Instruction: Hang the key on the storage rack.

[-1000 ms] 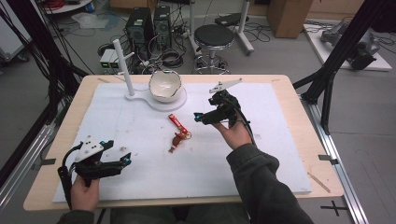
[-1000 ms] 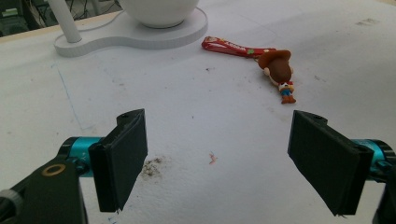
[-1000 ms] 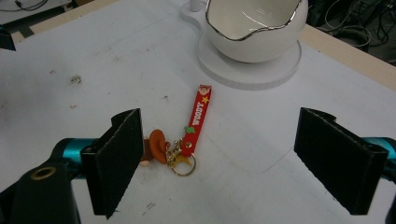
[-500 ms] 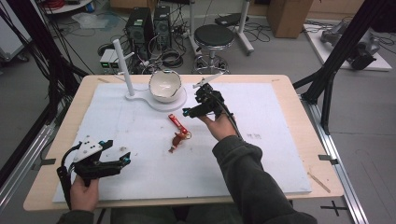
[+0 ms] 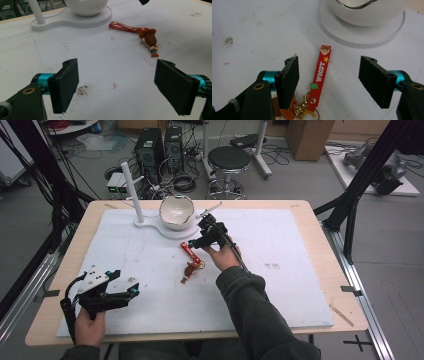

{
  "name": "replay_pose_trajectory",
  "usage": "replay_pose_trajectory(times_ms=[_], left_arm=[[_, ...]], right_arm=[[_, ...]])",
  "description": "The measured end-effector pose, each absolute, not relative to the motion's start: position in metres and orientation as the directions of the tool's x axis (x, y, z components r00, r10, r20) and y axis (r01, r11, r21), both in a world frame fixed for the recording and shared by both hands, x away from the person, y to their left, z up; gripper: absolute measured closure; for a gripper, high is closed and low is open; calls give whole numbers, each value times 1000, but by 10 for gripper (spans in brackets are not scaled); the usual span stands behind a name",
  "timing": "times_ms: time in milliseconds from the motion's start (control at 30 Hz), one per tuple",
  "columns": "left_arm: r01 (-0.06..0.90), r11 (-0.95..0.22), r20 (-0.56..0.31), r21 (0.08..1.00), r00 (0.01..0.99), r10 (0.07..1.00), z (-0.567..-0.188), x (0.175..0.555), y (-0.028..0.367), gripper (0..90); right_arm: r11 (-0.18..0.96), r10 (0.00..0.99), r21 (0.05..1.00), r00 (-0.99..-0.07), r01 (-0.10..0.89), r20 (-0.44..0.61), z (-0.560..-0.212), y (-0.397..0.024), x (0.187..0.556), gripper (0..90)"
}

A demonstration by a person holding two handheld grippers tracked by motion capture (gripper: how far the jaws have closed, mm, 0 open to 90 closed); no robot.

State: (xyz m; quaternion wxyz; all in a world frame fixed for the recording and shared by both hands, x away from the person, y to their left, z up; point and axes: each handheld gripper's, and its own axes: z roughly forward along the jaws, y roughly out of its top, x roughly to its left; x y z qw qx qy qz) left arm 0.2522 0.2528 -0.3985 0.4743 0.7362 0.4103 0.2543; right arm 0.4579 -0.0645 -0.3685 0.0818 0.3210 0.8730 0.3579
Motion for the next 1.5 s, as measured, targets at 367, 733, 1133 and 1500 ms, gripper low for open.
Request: replay_pose_trajectory(times_ms=[367, 733, 1133, 1500], left_arm=[[365, -213, -17, 906, 535, 845, -399, 252, 253, 204], [363, -217, -13, 906, 537, 844, -398, 252, 254, 204], [364, -214, -17, 906, 537, 843, -398, 252, 253, 204], [364, -214, -17, 907, 538, 843, -398, 252, 253, 204]], right_arm=[[579, 612, 631, -786, 516, 81, -390, -46, 463, 398], [618, 613, 577, -787, 534, 71, -406, -38, 467, 396], [627, 625, 550, -778, 552, 67, -418, -32, 469, 429], [638, 640, 542, -768, 547, 22, -424, -26, 469, 501]])
